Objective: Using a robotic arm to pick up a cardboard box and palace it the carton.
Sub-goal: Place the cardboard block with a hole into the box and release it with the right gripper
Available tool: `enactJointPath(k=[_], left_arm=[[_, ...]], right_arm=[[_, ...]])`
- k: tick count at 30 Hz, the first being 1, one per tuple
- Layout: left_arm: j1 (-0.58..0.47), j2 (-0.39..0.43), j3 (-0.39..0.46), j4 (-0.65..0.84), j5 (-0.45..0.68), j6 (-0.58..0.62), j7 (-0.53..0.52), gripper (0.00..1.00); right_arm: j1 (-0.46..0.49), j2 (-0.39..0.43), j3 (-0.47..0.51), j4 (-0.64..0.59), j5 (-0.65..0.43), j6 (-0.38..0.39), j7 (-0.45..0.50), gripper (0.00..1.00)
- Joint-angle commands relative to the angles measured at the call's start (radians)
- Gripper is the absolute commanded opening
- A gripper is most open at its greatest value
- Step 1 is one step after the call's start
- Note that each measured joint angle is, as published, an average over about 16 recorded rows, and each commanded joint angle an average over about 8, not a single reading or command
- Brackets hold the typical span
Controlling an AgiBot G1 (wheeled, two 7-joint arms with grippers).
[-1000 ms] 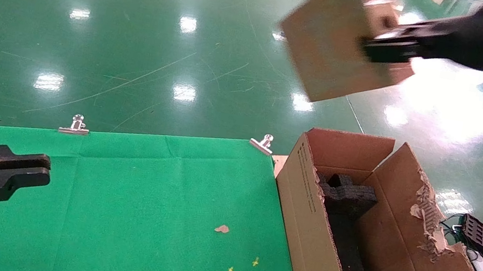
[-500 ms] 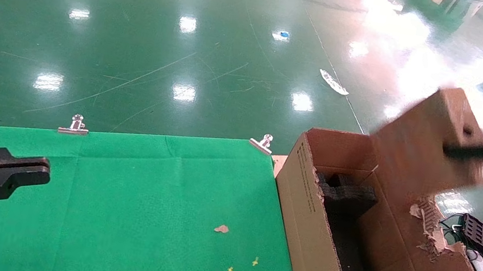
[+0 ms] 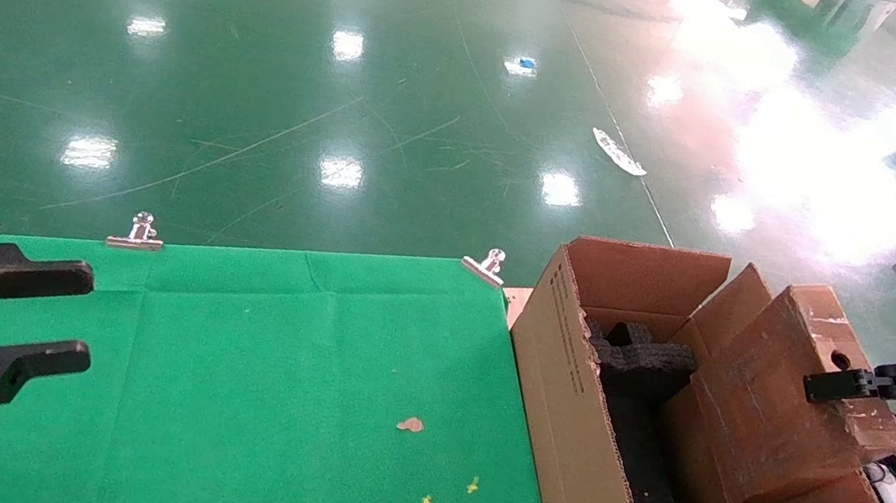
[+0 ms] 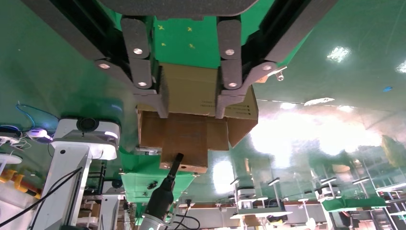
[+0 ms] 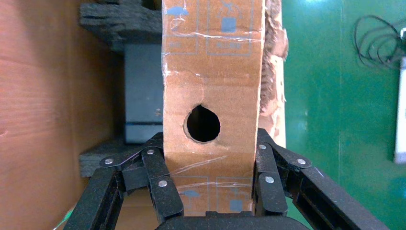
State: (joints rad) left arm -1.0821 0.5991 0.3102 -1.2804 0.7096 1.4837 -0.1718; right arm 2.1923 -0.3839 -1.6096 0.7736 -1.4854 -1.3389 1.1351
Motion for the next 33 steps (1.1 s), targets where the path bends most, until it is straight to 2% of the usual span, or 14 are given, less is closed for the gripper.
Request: enactJointPath(k=[1, 7, 17, 23, 33], left_arm=[[0.0, 0.0, 0.0, 0.0, 0.0, 0.0, 0.0, 1.0], [0.0, 0.0, 0.0, 0.0, 0.0, 0.0, 0.0, 1.0], [0.0, 0.0, 0.001, 0.0, -0.001, 0.0, 0.0, 1.0], [0.0, 0.0, 0.001, 0.0, -0.001, 0.0, 0.0, 1.0], [0.0, -0.001, 0.001, 0.0, -0.001, -0.001, 0.001, 1.0]], right_arm=[[-0.016, -0.013, -0.01, -0.024, -0.005, -0.001, 0.006, 0.0], [-0.077, -0.057, -0.026, -0.103, 0.007, 0.022, -0.012, 0.0], [-0.196, -0.124, -0.034, -0.202, 0.05, 0.104, -0.033, 0.0], [-0.292, -0.154, -0.034, -0.21, 0.072, 0.211, -0.044, 0.0], [-0.503, -0.201, -0.026, -0.215, 0.144, 0.415, -0.064, 0.0]])
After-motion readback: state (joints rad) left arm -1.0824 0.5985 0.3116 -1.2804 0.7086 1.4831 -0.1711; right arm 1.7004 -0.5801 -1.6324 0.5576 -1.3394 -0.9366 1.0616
